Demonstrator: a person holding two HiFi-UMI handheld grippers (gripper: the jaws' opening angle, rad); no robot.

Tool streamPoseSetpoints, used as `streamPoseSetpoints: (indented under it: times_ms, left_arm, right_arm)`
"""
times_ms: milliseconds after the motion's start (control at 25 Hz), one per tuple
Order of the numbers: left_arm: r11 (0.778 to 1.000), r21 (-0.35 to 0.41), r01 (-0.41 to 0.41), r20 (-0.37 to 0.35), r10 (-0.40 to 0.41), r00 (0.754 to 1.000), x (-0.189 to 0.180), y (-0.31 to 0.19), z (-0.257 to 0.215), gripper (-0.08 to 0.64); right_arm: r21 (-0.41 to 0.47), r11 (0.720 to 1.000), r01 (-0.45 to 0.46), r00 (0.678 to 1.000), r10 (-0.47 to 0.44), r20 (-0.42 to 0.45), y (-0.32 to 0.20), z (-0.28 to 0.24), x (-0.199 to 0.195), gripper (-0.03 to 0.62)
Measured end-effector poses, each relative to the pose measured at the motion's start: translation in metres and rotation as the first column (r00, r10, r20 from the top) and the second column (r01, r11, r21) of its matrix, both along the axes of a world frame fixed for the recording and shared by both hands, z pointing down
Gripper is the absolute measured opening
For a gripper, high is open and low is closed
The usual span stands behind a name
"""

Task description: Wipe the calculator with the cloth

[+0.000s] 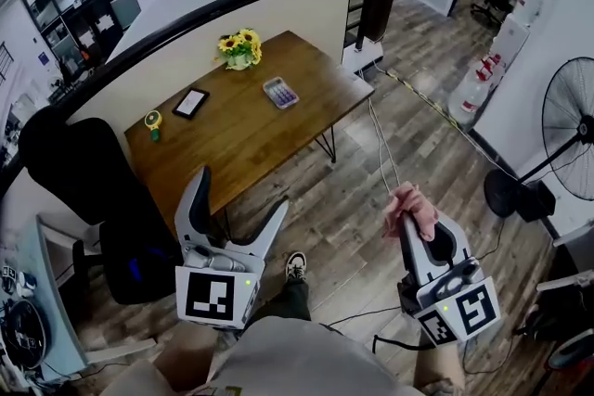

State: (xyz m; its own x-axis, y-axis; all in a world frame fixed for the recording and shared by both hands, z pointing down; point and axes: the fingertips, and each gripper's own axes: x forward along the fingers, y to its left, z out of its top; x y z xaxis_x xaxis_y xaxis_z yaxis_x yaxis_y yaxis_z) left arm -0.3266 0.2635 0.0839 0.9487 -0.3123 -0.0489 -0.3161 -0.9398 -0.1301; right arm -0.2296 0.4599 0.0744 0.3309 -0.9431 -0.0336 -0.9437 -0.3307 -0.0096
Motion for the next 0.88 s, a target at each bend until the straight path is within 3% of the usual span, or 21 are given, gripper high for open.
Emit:
streamPoseSetpoints:
  times_ms: [160,480,880]
  left_arm:
    - [0.999,-0.040,-0.027,0.009,0.028,1.000,0.043,-0.045,0.002,0.449]
    - [0.999,-0.030,-0.036,0.015,0.037,0.999,0.119,-0.135,0.008,0.449]
    - [0.996,-0.084,-0.016,0.033,0.019,0.999,0.169,-0.193,0.031,0.449]
  right_arm:
    - [-0.024,1.000,0.012,1.000,-0.011,0.019,-0.055,0.004,0.044,0.052]
    - [-0.049,0.999,0.024,1.000,-0.023,0.016,-0.155,0.005,0.116,0.052]
    - [-0.074,0.996,0.047,0.998,-0.044,0.046,-0.224,0.025,0.173,0.052]
